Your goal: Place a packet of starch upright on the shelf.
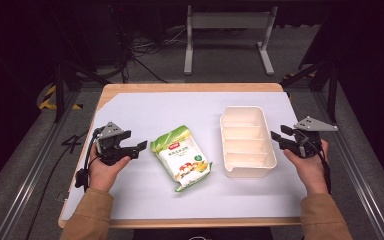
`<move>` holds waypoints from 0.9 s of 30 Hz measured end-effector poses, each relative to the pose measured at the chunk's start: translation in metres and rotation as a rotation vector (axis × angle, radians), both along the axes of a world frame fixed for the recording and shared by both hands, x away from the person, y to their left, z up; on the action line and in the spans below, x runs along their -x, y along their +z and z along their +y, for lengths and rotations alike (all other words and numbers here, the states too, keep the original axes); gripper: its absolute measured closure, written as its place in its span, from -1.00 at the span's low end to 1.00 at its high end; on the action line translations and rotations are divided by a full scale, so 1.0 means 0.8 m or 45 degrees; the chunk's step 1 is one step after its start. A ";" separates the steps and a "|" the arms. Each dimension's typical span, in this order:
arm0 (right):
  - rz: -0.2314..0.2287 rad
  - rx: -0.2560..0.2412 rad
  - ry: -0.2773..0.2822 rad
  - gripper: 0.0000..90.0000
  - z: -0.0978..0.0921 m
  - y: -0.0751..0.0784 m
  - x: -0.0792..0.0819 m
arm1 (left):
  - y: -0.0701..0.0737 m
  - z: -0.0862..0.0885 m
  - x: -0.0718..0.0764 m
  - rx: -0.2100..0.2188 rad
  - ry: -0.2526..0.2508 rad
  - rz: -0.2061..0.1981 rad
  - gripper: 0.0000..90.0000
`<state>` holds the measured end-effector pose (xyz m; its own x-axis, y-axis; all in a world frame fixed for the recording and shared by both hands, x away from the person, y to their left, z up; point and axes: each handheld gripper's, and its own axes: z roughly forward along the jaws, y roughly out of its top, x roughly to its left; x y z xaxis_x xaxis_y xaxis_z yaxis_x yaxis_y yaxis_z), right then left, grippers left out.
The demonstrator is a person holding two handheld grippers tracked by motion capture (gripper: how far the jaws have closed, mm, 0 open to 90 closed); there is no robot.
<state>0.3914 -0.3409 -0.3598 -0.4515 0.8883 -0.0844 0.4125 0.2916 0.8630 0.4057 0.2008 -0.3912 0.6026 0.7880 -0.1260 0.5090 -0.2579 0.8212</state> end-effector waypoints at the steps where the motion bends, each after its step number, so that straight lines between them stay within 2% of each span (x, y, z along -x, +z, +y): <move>1: -0.001 -0.010 -0.003 0.16 0.000 0.001 0.000 | 0.000 0.001 -0.001 -0.009 0.013 0.018 -0.45; 4: 0.009 -0.025 0.010 0.16 -0.002 0.002 0.000 | 0.001 0.001 -0.003 0.020 0.023 0.048 -0.47; 6: 0.009 -0.042 0.012 0.20 -0.003 0.003 0.001 | 0.002 -0.001 -0.007 0.034 -0.017 0.118 -0.52; 8: 0.024 -0.049 0.024 0.19 -0.004 0.005 0.002 | 0.004 -0.006 -0.009 0.030 -0.045 0.145 -0.59; 10: 0.017 -0.060 0.021 0.13 -0.004 0.007 0.004 | 0.005 -0.012 -0.011 0.029 -0.070 0.158 -0.62; 12: 0.028 -0.091 0.030 0.16 -0.005 0.009 0.008 | 0.005 -0.016 -0.013 0.043 -0.070 0.169 -0.65; 15: 0.018 -0.089 0.025 0.08 -0.005 0.012 0.014 | 0.001 -0.021 -0.020 0.035 -0.070 0.195 -0.66; 17: 0.025 -0.096 0.019 0.00 -0.006 0.014 0.017 | -0.004 -0.024 -0.025 0.015 -0.070 0.214 -0.66; 20: 0.055 -0.111 0.021 -0.06 -0.008 0.015 0.021 | -0.008 -0.029 -0.031 -0.032 -0.064 0.207 -0.50; 23: 0.091 -0.186 0.059 -0.08 -0.010 0.017 0.026 | -0.016 -0.033 -0.039 -0.005 -0.050 0.243 -0.51; 27: 0.078 -0.161 0.079 -0.14 -0.005 0.020 0.034 | -0.024 -0.035 -0.049 0.025 -0.034 0.285 -0.58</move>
<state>0.3643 -0.3445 -0.3436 -0.5069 0.8602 0.0557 0.4499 0.2088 0.8683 0.4447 0.1727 -0.4101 0.5786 0.7682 -0.2741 0.6724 -0.2591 0.6933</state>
